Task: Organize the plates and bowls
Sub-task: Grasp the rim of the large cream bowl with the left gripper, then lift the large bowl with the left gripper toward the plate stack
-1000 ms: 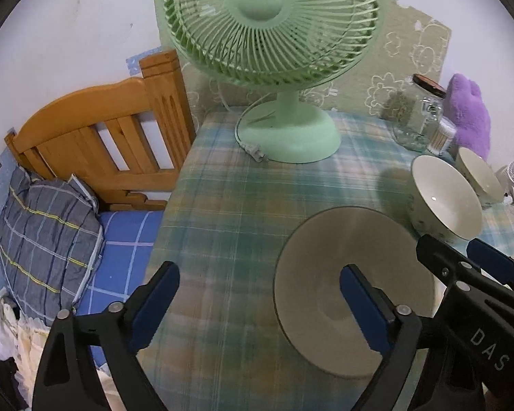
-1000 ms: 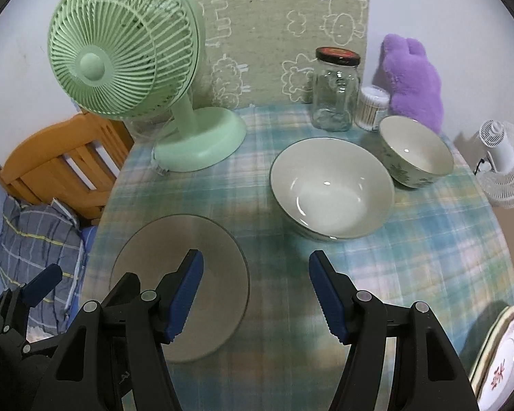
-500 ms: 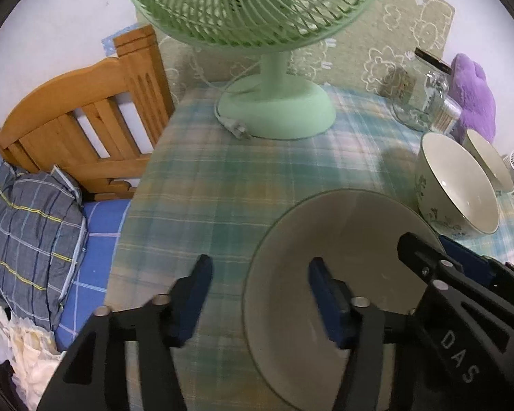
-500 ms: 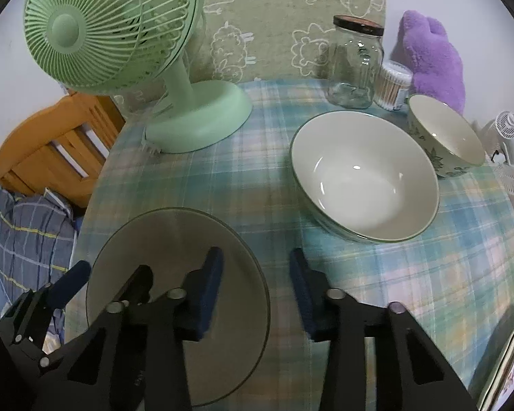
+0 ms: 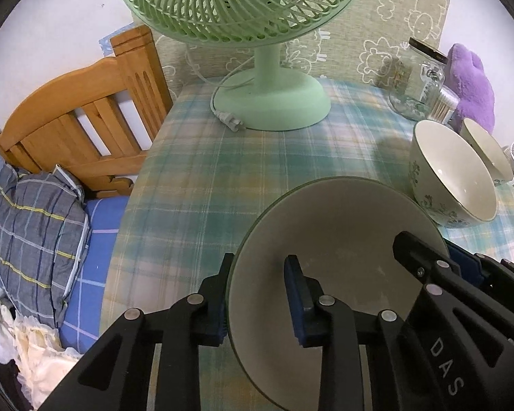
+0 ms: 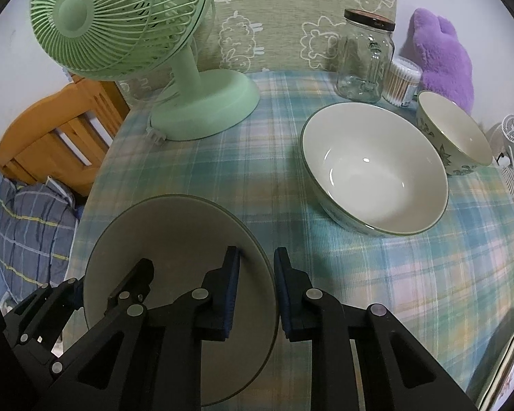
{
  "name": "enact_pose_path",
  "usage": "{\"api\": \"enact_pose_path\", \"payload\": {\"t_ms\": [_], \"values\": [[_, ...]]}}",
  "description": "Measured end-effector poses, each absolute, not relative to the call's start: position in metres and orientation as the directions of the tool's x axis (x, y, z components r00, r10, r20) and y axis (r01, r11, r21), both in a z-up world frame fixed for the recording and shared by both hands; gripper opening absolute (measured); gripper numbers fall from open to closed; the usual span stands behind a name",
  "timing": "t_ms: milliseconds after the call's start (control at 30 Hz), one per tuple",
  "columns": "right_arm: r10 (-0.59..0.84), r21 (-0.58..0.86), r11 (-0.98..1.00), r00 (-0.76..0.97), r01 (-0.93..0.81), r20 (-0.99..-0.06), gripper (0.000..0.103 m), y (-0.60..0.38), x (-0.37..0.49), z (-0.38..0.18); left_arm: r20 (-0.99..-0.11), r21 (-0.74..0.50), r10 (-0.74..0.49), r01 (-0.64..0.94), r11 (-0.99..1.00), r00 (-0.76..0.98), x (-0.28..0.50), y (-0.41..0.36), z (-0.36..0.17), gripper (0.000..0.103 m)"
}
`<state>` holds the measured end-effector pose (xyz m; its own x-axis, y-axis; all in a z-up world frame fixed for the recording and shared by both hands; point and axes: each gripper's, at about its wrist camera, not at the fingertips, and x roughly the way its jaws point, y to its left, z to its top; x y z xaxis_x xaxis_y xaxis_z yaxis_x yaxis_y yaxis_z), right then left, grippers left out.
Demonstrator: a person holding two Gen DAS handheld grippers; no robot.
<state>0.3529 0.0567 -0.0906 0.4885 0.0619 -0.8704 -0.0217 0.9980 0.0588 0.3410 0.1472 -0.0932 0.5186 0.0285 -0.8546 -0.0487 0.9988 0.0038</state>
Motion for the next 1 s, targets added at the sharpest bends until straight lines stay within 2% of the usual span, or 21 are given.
{"api": "enact_pose_path", "payload": {"t_ms": [1000], "values": [[0.051, 0.062, 0.998, 0.457, 0.01, -0.888, 0.024, -0.039, 0.242, -0.05, -0.871, -0.016, 0.004, -0.037, 0.999, 0.491, 0.239, 0.051, -0.06, 0.027]]}}
